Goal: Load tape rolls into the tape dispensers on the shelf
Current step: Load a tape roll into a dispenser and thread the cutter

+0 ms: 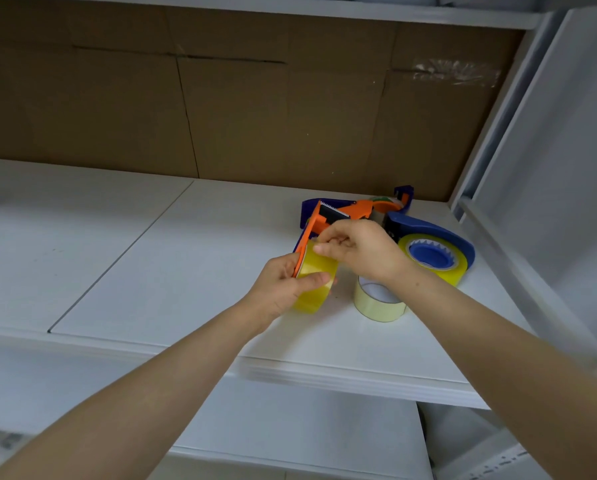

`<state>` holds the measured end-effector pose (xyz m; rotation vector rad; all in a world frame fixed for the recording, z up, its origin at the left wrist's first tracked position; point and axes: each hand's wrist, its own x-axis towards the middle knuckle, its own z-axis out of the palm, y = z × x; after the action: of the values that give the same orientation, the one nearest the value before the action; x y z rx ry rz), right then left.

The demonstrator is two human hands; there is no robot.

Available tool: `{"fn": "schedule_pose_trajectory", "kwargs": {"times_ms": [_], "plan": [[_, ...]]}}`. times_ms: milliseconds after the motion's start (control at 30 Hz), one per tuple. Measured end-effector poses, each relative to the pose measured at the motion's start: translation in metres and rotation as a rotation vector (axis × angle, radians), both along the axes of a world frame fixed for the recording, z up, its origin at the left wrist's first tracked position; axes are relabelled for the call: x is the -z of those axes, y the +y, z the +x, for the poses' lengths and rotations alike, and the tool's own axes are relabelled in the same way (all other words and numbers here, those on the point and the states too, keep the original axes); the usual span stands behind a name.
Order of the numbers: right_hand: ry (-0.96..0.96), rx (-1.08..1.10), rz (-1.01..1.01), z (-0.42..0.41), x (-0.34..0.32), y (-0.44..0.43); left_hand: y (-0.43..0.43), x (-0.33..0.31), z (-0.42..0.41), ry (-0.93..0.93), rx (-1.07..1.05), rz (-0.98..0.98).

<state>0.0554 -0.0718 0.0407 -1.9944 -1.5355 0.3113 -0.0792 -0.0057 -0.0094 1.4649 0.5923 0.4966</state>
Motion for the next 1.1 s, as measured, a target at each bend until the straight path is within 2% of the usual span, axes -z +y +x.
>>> {"fn": "schedule_pose_trajectory", "kwargs": {"times_ms": [167,333,500,633,733,767,800,900,967,1033,1100], "plan": [[-0.229,0.082,0.084,-0.005,0.004,-0.001,0.0,-0.004,0.001,-0.006,-0.025,0.028],[-0.205,0.173,0.164,-0.004,0.005,0.0,0.001,-0.016,0.003,-0.04,-0.069,0.059],[-0.222,0.216,0.222,0.001,0.004,0.003,0.0,-0.026,0.004,-0.04,-0.083,-0.003],[-0.329,0.21,0.175,0.002,0.001,0.003,0.002,-0.026,0.001,-0.013,-0.041,-0.011],[-0.352,0.211,0.305,0.006,-0.011,0.003,0.004,-0.021,0.001,0.014,-0.122,-0.012],[-0.299,0.2,0.286,0.011,-0.015,0.004,0.004,-0.019,0.0,0.025,-0.154,-0.011],[-0.17,0.205,0.227,0.016,-0.017,0.005,0.003,-0.018,0.001,0.035,-0.171,-0.003],[0.399,0.27,0.106,0.026,-0.016,0.006,0.001,-0.023,0.001,0.021,-0.151,-0.002],[0.617,0.294,0.107,0.026,-0.019,0.005,0.001,-0.026,0.001,0.019,-0.155,-0.015],[0.7,0.288,0.082,0.026,-0.023,0.003,0.002,-0.027,0.0,0.027,-0.168,-0.021],[0.66,0.278,0.048,0.028,-0.021,0.001,0.002,-0.024,-0.001,0.033,-0.172,-0.024]]}}
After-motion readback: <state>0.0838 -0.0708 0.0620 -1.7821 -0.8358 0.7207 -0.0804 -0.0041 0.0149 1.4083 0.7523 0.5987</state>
